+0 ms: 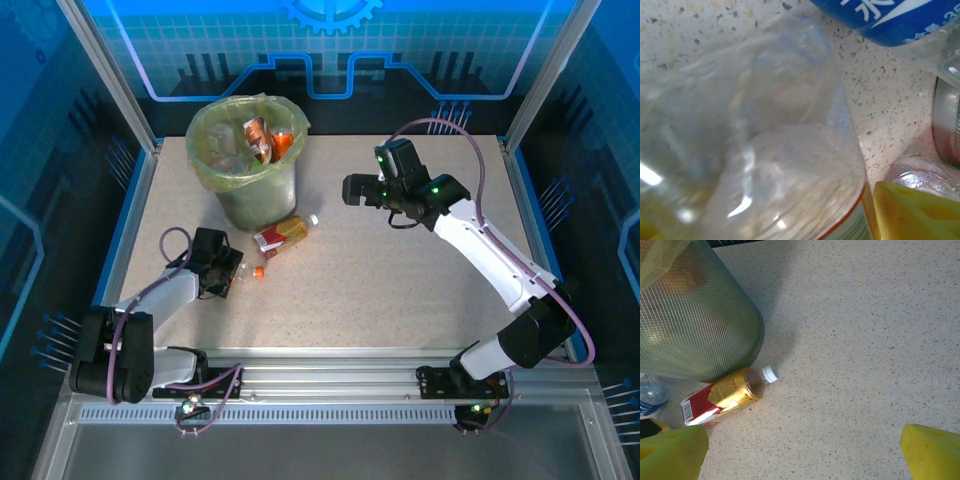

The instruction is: Put the plastic bottles in the bin

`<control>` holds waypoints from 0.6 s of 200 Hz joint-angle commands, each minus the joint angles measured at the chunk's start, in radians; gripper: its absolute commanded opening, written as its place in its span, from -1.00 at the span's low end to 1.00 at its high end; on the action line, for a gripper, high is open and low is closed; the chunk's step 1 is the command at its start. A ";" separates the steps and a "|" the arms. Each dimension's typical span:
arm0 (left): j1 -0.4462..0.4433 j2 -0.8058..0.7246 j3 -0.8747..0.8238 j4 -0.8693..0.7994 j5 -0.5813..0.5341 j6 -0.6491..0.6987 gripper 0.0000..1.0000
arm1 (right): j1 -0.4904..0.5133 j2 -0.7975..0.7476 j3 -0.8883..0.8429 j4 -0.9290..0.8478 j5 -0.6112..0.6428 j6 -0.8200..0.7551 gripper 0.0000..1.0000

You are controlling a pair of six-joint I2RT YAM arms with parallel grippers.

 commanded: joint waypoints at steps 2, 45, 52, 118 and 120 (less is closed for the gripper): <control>-0.006 -0.033 -0.009 -0.006 -0.024 0.011 0.38 | -0.014 -0.021 -0.013 0.021 -0.008 0.022 0.99; -0.006 -0.101 -0.002 -0.041 -0.035 0.036 0.28 | -0.016 -0.029 -0.015 0.020 0.002 0.023 0.99; -0.006 -0.116 -0.001 -0.048 -0.036 0.045 0.27 | -0.016 -0.029 -0.016 0.017 0.007 0.025 0.99; -0.006 -0.236 0.003 -0.096 -0.063 0.090 0.01 | -0.018 -0.033 -0.024 0.018 0.018 0.035 0.99; -0.006 -0.240 0.004 -0.097 -0.063 0.092 0.00 | -0.018 -0.034 -0.024 0.018 0.018 0.035 0.99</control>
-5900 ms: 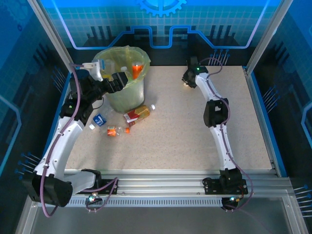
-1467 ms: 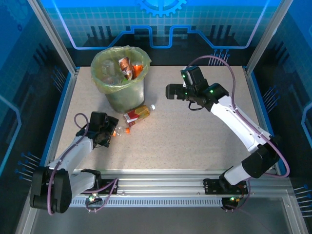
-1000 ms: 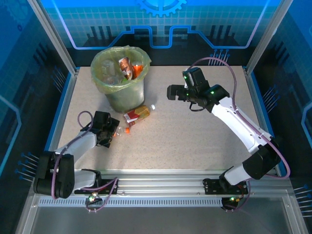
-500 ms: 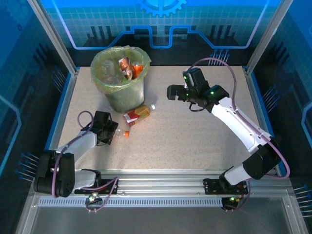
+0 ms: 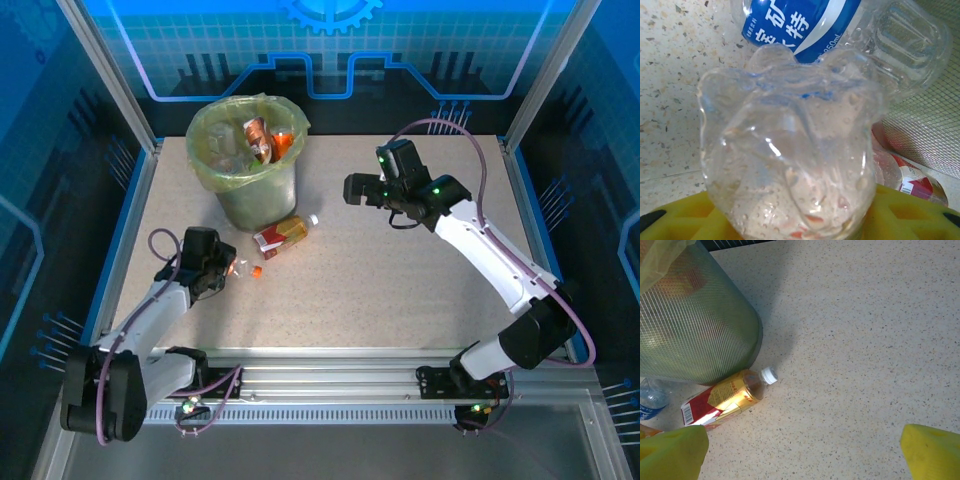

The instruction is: Put the plastic bottles in the bin

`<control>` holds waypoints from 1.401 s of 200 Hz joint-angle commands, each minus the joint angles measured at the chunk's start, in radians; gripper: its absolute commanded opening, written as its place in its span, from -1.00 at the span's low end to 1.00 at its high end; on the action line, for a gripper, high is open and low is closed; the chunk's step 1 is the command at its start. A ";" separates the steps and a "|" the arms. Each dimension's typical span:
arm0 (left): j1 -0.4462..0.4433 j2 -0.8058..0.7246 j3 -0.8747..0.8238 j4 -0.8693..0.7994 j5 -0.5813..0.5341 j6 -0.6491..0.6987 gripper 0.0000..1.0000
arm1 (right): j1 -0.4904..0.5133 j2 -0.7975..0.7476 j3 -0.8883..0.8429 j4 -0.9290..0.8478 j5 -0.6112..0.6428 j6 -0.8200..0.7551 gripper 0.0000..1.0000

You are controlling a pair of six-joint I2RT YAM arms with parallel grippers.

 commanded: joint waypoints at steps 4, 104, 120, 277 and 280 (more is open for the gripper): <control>-0.006 -0.051 0.006 -0.051 -0.017 0.041 -0.01 | -0.014 -0.027 -0.015 0.012 0.009 0.018 0.99; -0.005 -0.211 0.411 -0.393 0.018 0.453 -0.13 | -0.018 -0.027 -0.036 0.004 0.005 0.033 0.99; -0.006 -0.154 0.538 -0.451 0.078 0.546 -0.13 | -0.018 -0.027 -0.038 0.003 0.005 0.035 0.99; 0.140 0.608 1.545 -0.464 0.390 0.887 -0.10 | -0.010 -0.034 -0.070 -0.003 0.004 0.052 0.99; 0.142 0.622 1.561 -0.471 0.394 0.891 -0.10 | -0.010 -0.034 -0.071 -0.004 0.002 0.052 0.99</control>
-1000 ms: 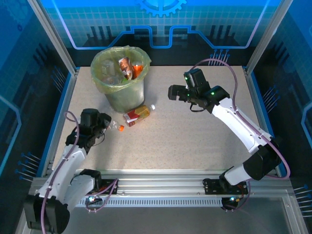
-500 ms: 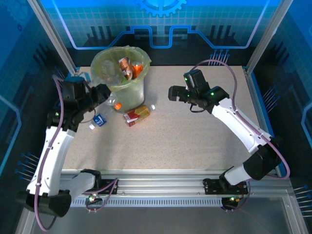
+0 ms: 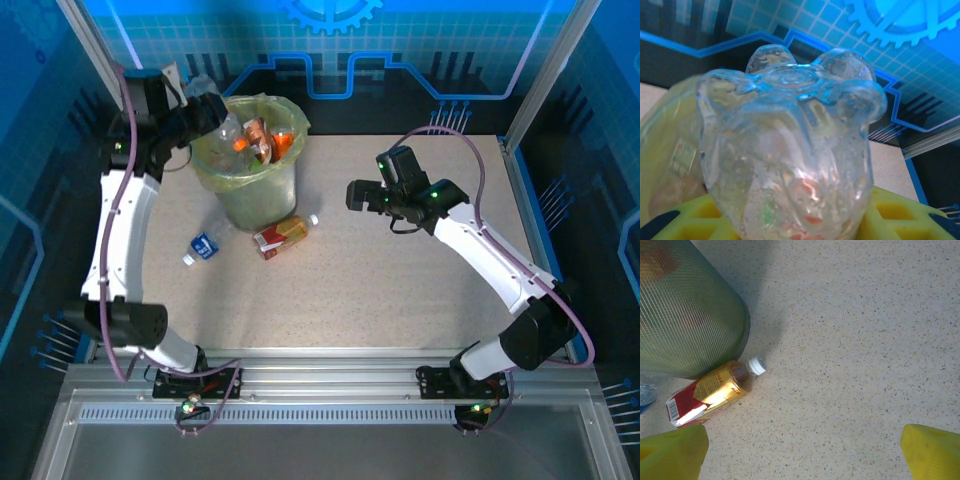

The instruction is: Put the plastic bottles in the bin

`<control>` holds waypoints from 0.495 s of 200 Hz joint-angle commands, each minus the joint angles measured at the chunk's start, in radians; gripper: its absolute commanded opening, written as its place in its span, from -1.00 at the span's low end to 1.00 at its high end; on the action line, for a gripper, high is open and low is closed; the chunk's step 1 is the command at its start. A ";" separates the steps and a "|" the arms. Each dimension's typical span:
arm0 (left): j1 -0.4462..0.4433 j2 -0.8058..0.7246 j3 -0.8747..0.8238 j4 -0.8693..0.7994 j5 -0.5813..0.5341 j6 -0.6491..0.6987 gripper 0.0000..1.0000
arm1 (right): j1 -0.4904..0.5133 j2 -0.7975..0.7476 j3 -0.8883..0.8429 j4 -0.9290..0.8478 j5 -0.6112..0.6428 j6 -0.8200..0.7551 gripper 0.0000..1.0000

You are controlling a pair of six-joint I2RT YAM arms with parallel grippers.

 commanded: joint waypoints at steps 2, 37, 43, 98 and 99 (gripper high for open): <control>0.032 0.103 0.125 -0.055 0.094 0.067 -0.10 | -0.003 -0.025 -0.013 -0.007 0.002 0.022 0.99; 0.049 0.240 0.246 -0.150 0.125 0.126 -0.05 | 0.001 -0.019 -0.005 -0.013 0.005 0.024 0.99; 0.049 0.251 0.252 -0.156 0.125 0.138 -0.05 | 0.003 -0.019 -0.003 -0.015 0.006 0.024 0.99; 0.049 0.338 0.282 -0.261 0.140 0.225 0.13 | 0.009 -0.010 0.003 -0.017 0.008 0.026 1.00; 0.049 0.339 0.282 -0.264 0.140 0.225 0.13 | 0.009 -0.010 0.003 -0.017 0.008 0.026 1.00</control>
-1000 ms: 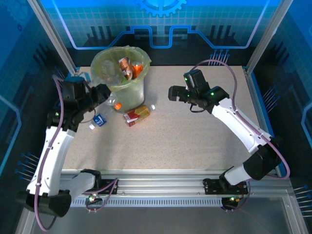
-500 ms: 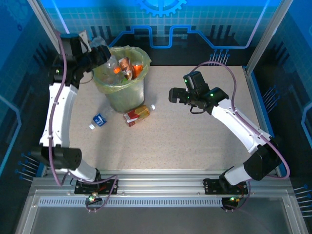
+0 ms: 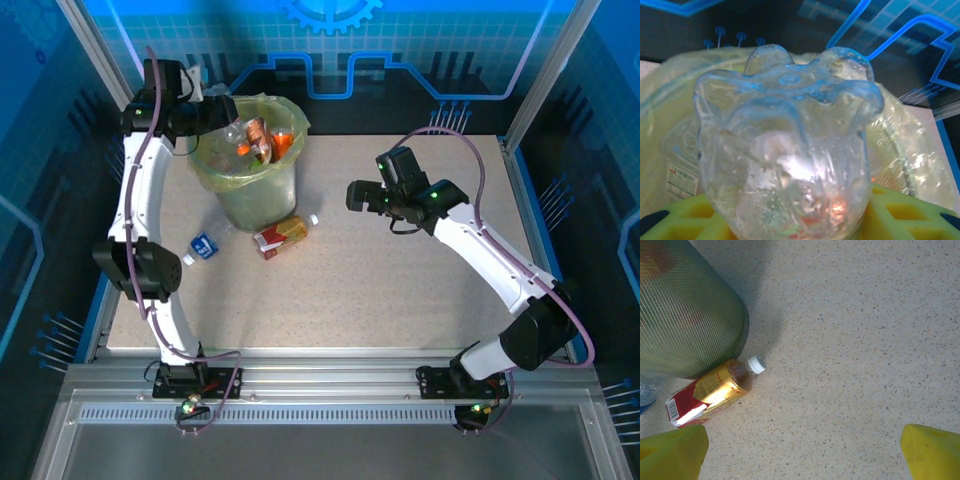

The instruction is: Put the plastic bottles in the bin

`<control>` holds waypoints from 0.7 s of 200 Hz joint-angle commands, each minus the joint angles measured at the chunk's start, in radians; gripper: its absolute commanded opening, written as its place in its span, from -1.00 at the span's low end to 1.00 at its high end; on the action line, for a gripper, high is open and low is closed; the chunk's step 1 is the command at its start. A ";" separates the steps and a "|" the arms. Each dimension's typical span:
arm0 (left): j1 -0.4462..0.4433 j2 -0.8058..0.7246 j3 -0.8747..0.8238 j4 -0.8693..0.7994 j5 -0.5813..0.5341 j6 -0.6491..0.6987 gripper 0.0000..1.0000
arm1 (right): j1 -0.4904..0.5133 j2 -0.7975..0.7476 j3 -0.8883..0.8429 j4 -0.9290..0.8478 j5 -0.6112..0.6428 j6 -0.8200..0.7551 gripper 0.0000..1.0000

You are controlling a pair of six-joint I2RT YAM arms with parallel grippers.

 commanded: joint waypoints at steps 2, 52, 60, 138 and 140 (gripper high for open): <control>0.008 0.027 0.049 -0.087 0.035 0.070 0.15 | 0.008 -0.008 0.006 -0.012 0.008 0.015 0.99; 0.008 0.033 0.057 -0.124 0.028 0.084 0.71 | 0.015 0.000 0.017 -0.015 0.007 0.013 0.99; 0.008 0.031 0.067 -0.127 0.024 0.085 0.76 | 0.017 0.001 0.017 -0.015 0.006 0.012 0.99; 0.016 -0.126 0.019 -0.138 -0.120 0.095 0.97 | 0.020 -0.006 0.016 -0.024 0.015 0.003 0.99; 0.017 -0.135 0.011 -0.137 -0.126 0.097 0.98 | 0.020 -0.008 0.017 -0.025 0.015 0.003 0.99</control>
